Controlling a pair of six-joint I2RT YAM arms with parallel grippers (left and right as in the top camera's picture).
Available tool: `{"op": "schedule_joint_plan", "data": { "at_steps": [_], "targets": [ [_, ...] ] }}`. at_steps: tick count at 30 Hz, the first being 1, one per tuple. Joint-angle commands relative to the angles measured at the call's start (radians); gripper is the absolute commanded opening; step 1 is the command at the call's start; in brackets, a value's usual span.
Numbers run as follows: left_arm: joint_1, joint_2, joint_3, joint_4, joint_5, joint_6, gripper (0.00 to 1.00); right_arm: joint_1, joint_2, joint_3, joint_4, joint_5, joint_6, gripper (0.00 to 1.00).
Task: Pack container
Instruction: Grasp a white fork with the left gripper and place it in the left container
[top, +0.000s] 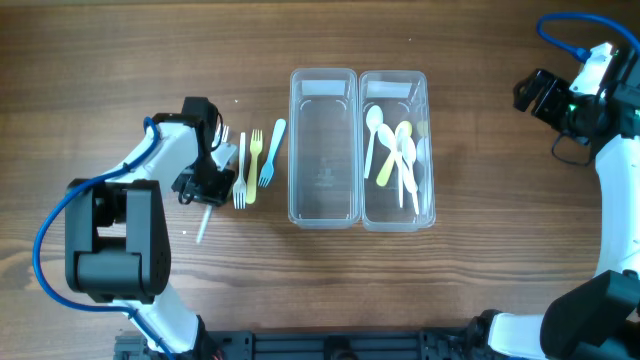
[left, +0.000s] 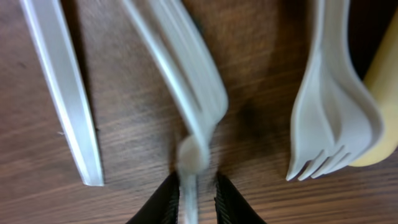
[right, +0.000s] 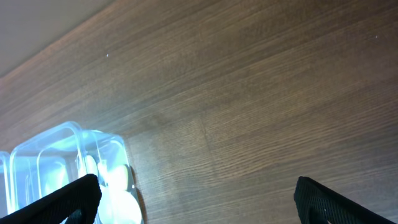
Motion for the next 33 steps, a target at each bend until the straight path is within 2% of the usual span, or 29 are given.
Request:
{"op": "schedule_joint_plan", "data": {
  "at_steps": [1,2,6,8,13,17,20,27,30,33],
  "targets": [
    [0.003,0.009,-0.010,0.005,0.008,0.006,0.07,0.002,-0.019,0.026,-0.007,-0.008,0.014,1.00],
    [0.003,0.009,-0.010,0.005,0.008,0.006,0.04,0.002,-0.019,0.026,-0.007,-0.008,0.014,1.00],
    [0.002,0.006,-0.006,-0.011,0.007,0.005,0.04,0.002,-0.019,0.026,-0.010,-0.008,0.014,1.00],
    [-0.005,-0.013,0.053,-0.076,-0.057,-0.049,0.04,0.002,-0.019,0.026,-0.015,-0.008,0.014,1.00],
    [-0.022,-0.076,0.314,-0.298,-0.085,-0.105,0.04,0.002,-0.019,0.026,-0.018,-0.008,0.014,1.00],
    [-0.100,-0.121,0.518,-0.389,0.050,-0.204,0.04,0.002,-0.019,0.026,-0.027,-0.008,0.015,1.00],
    [-0.203,-0.142,0.588,-0.346,0.158,-0.255,0.04,0.002,-0.019,0.026,-0.027,-0.008,0.015,1.00],
    [-0.422,-0.111,0.594,-0.150,0.172,-0.520,0.04,0.002,-0.019,0.026,-0.031,-0.008,0.014,1.00],
    [-0.448,-0.047,0.594,-0.140,0.166,-0.626,0.04,0.002,-0.019,0.026,-0.037,-0.009,0.017,1.00],
    [-0.457,0.034,0.594,-0.132,0.201,-0.621,0.07,0.002,-0.019,0.026,-0.042,-0.008,0.058,1.00]
  ]
}}
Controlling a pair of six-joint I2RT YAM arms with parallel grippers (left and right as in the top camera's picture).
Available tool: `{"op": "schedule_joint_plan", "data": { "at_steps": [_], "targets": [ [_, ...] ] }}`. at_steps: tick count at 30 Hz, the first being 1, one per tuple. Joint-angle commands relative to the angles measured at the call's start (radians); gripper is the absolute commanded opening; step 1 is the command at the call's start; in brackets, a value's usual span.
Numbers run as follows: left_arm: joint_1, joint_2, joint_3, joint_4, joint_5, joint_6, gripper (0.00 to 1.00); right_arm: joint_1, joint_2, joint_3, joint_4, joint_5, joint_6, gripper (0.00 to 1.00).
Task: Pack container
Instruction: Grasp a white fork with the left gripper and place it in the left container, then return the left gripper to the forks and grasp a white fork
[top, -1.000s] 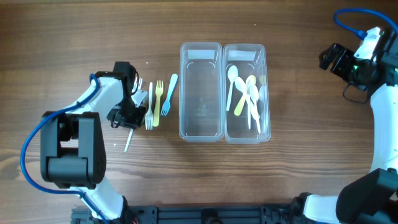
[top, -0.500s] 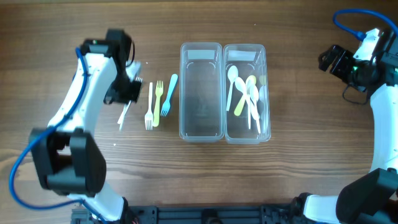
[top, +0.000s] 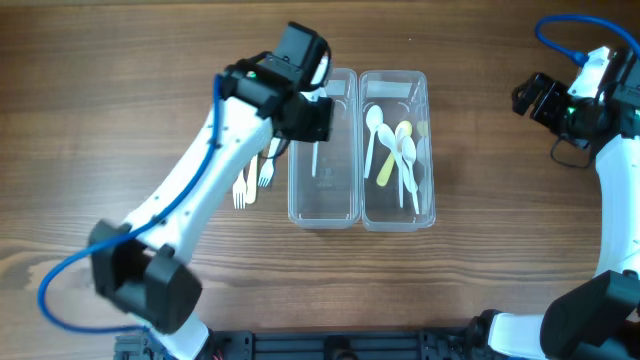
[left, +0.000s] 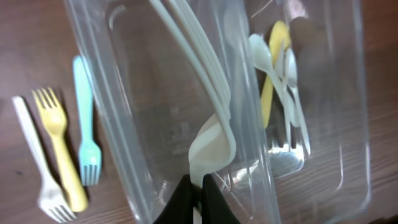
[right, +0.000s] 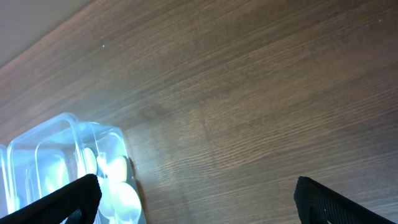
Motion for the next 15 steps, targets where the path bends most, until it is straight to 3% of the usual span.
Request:
{"op": "schedule_joint_plan", "data": {
  "at_steps": [1,3,4,9,11,15],
  "targets": [
    [-0.011,0.119,0.009,0.014,0.049,-0.080,0.11,0.002,-0.019,0.026,-0.005,-0.008,0.064,1.00],
    [-0.016,0.146,0.009,0.021,0.066,-0.077,0.22,0.002,-0.019,0.026,-0.005,-0.008,0.066,1.00],
    [-0.016,0.148,0.009,0.022,0.085,-0.077,0.34,0.002,-0.019,0.026,-0.005,-0.008,0.065,1.00],
    [0.022,0.073,0.030,0.012,0.086,-0.055,0.63,0.002,-0.019,0.026,-0.006,-0.008,0.065,1.00],
    [0.060,0.020,0.032,-0.003,0.071,-0.010,0.67,0.002,-0.019,0.026,-0.007,-0.008,0.065,1.00],
    [0.149,-0.029,0.032,-0.065,-0.054,0.030,0.64,0.002,-0.019,0.026,-0.006,-0.008,0.065,1.00]
  ]
}}
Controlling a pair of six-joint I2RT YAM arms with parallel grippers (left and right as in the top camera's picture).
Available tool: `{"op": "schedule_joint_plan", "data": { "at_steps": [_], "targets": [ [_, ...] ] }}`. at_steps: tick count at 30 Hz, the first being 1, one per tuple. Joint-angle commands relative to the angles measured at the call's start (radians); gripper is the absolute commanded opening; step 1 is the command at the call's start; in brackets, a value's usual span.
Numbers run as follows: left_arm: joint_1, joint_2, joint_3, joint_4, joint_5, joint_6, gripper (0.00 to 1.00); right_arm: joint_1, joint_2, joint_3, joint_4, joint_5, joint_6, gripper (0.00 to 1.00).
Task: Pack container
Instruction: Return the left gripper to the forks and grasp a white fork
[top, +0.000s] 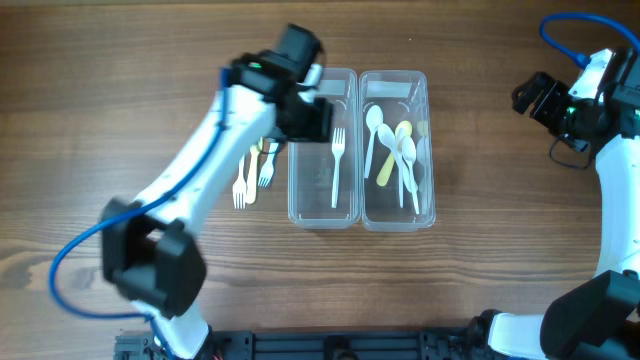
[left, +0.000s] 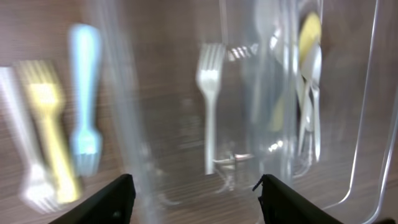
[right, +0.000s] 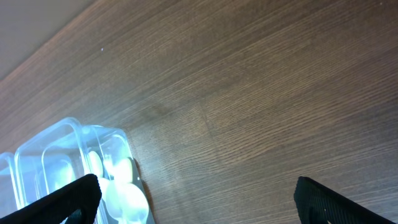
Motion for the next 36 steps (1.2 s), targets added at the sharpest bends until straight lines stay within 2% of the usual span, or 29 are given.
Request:
{"op": "schedule_joint_plan", "data": {
  "at_steps": [1,6,8,9,11,16,19,23,32,36],
  "targets": [
    [0.109,-0.072,0.029,-0.052,-0.127,0.077,0.60,0.002,-0.019,0.026,0.000,-0.008,0.011,1.00],
    [0.225,-0.010,-0.014,-0.068,-0.148,0.217,0.48,0.002,-0.019,0.026,-0.002,-0.008,0.011,1.00],
    [0.262,0.014,-0.030,-0.069,-0.163,0.306,0.47,0.002,-0.019,0.026,-0.003,-0.008,0.011,1.00],
    [0.287,0.026,-0.042,-0.069,-0.167,0.368,0.52,0.002,-0.019,0.026,-0.006,-0.008,0.011,1.00],
    [0.322,0.042,-0.057,-0.065,-0.167,0.446,0.55,0.002,-0.019,0.026,-0.009,-0.008,0.012,1.00],
    [0.419,0.098,-0.060,-0.049,-0.159,0.536,0.54,0.002,-0.019,0.026,-0.015,-0.008,0.011,1.00],
    [0.468,0.167,-0.066,-0.049,-0.092,0.663,0.49,0.002,-0.019,0.026,-0.019,-0.008,0.011,1.00],
    [0.472,0.244,-0.066,-0.049,-0.089,0.734,0.46,0.002,-0.019,0.026,-0.049,-0.008,0.011,1.00],
    [0.472,0.337,-0.070,-0.027,-0.090,0.762,0.44,0.002,-0.019,0.026,-0.061,-0.008,0.011,1.00],
    [0.472,0.342,-0.097,0.005,-0.090,0.761,0.36,0.002,-0.019,0.026,-0.061,-0.008,0.011,1.00]
  ]
}}
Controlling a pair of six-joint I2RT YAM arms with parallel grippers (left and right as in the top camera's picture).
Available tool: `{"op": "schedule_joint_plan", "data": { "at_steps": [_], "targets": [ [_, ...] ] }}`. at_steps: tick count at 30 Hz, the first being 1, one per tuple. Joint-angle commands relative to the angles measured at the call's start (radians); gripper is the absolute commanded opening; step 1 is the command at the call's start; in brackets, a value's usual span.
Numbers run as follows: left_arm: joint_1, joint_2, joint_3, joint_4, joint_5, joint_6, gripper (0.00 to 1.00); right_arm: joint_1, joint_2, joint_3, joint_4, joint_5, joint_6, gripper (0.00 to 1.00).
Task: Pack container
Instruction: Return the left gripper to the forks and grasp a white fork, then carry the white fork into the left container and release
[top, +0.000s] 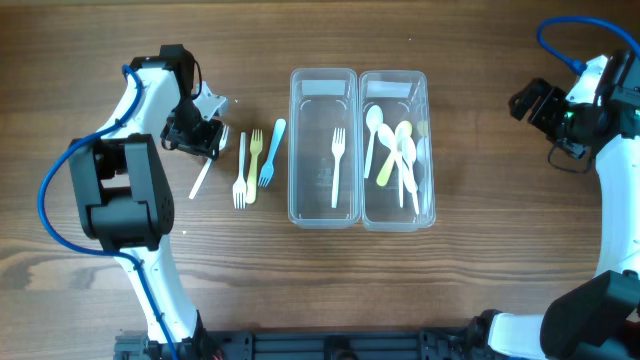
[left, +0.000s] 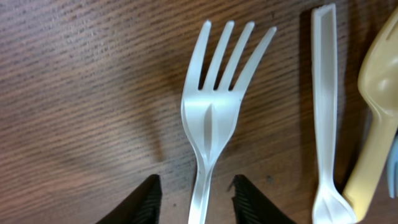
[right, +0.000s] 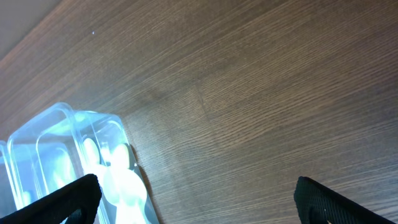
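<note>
The left clear container (top: 300, 205) holds a single white fork (top: 337, 165). The right clear container (top: 428, 150) holds several white and yellow spoons (top: 398, 150). My left gripper (top: 200, 145) (left: 198, 205) is open low over the table. Its fingers (left: 142, 200) stand on either side of the handle of a loose white fork (left: 214, 121) (top: 203, 175) without touching it. Right of that fork lie a white fork (top: 240, 170), a yellow fork (top: 253, 165) and a blue fork (top: 271, 150). My right gripper (top: 535, 100) (right: 196, 202) hangs open and empty at the far right.
The two containers stand side by side in the middle of the brown wooden table (top: 480, 270). The row of forks lies between my left arm and the left container. The right arm's blue cable (top: 560, 35) loops at the top right.
My left gripper was open over the left container, where a white fork lay. Now it is at the left of the table, open astride another white fork. The right arm has hardly moved.
My left gripper was first shut on a white fork on the table left of the fork row. Then it held that fork over the left container. Then it was open with the fork lying inside. Now it stands open at another white fork on the table.
</note>
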Motion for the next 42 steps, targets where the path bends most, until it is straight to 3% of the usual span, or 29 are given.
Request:
{"op": "schedule_joint_plan", "data": {
  "at_steps": [1,8,11,21,27,33,34,42],
  "targets": [
    [0.000,0.023,-0.041,0.021,0.024,0.025,0.35,0.002,-0.019,0.025,0.000,-0.008,0.011,1.00],
    [-0.006,0.023,-0.117,0.068,0.023,0.024,0.29,0.002,-0.019,0.025,0.000,-0.008,0.011,1.00],
    [-0.014,0.023,-0.119,0.062,0.023,0.020,0.04,0.002,-0.019,0.025,0.000,-0.008,0.011,1.00],
    [-0.082,-0.053,-0.080,-0.010,-0.071,-0.133,0.04,0.002,-0.019,0.025,0.000,-0.008,0.012,1.00],
    [-0.177,-0.301,0.032,-0.081,-0.070,-0.278,0.04,0.002,-0.019,0.025,0.000,-0.008,0.012,1.00],
    [-0.398,-0.560,0.058,0.007,-0.063,-0.484,0.04,0.002,-0.019,0.025,0.000,-0.009,0.013,1.00],
    [-0.503,-0.566,0.056,0.041,-0.063,-0.558,0.04,0.002,-0.019,0.025,0.000,-0.008,0.039,1.00],
    [-0.673,-0.333,-0.003,0.190,-0.081,-0.830,0.04,0.002,-0.019,0.025,0.000,-0.008,0.038,1.00]
  ]
}}
